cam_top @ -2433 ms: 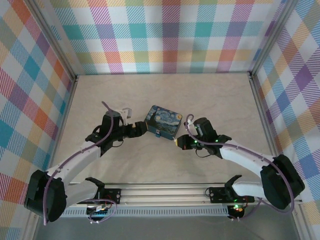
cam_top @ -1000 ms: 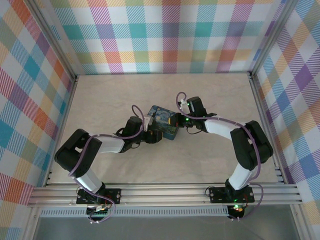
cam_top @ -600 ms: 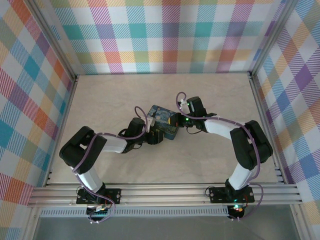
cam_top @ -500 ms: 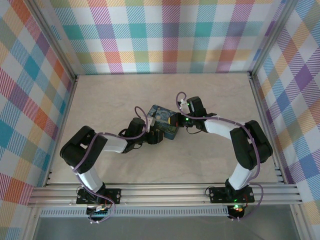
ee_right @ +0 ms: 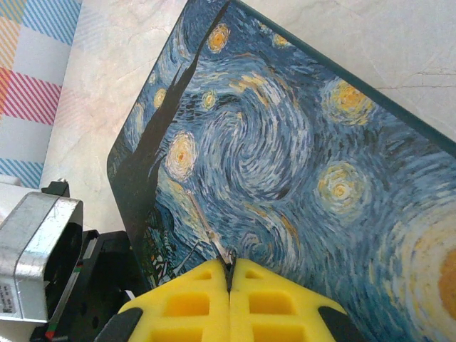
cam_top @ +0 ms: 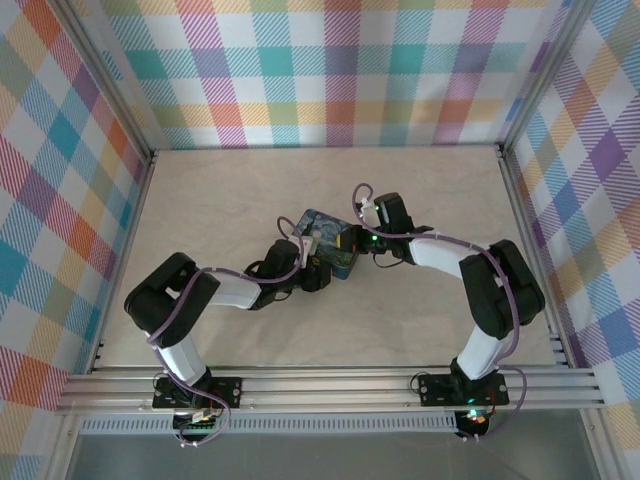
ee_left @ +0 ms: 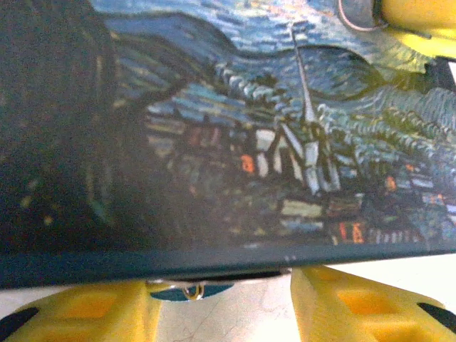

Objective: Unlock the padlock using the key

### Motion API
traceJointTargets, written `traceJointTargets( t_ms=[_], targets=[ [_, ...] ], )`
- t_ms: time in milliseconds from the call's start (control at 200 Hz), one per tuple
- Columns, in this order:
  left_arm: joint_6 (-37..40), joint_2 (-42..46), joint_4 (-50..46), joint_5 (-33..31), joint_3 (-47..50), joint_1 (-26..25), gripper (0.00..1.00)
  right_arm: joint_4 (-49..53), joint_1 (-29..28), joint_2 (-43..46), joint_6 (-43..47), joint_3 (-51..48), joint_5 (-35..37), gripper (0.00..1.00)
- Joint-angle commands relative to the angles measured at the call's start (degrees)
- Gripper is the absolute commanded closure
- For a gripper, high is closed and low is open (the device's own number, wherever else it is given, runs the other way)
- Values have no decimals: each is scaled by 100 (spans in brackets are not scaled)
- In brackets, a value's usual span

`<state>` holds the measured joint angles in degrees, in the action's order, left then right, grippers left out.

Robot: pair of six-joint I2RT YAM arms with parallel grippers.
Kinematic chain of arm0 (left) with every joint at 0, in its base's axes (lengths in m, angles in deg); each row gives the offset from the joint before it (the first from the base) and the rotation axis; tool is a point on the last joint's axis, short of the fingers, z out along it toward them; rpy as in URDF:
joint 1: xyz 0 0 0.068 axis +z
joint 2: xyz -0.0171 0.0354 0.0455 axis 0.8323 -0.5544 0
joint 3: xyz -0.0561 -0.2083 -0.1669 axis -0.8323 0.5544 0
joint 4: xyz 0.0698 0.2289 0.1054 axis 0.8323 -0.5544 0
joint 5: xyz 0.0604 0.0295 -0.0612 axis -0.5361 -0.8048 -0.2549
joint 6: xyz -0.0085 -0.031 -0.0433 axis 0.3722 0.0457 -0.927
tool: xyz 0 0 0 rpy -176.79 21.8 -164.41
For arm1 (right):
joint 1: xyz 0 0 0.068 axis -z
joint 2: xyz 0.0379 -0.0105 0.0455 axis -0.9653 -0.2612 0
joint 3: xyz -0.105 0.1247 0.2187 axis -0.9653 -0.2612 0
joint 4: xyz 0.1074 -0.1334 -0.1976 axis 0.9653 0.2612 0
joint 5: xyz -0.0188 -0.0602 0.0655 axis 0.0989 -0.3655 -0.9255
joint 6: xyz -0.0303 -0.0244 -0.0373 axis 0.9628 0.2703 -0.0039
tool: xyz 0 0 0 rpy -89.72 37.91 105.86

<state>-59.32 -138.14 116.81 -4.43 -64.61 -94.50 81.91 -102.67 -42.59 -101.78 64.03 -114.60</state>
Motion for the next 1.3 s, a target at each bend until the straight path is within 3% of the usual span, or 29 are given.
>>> traceJointTargets(
  t_ms=[0,310,895,1295],
  targets=[
    [-97,-16,231,-109,-148,-58,51,320,-28,-275,58,-108,71,99],
    [-450,21,376,-282,-126,-61,54,308,-28,-238,46,-122,58,99],
    [-763,-10,460,-399,-164,-63,69,107,-31,-113,2,-201,32,99],
    [-1324,371,34,-94,-316,-87,72,61,-31,793,362,-390,317,99]
  ],
)
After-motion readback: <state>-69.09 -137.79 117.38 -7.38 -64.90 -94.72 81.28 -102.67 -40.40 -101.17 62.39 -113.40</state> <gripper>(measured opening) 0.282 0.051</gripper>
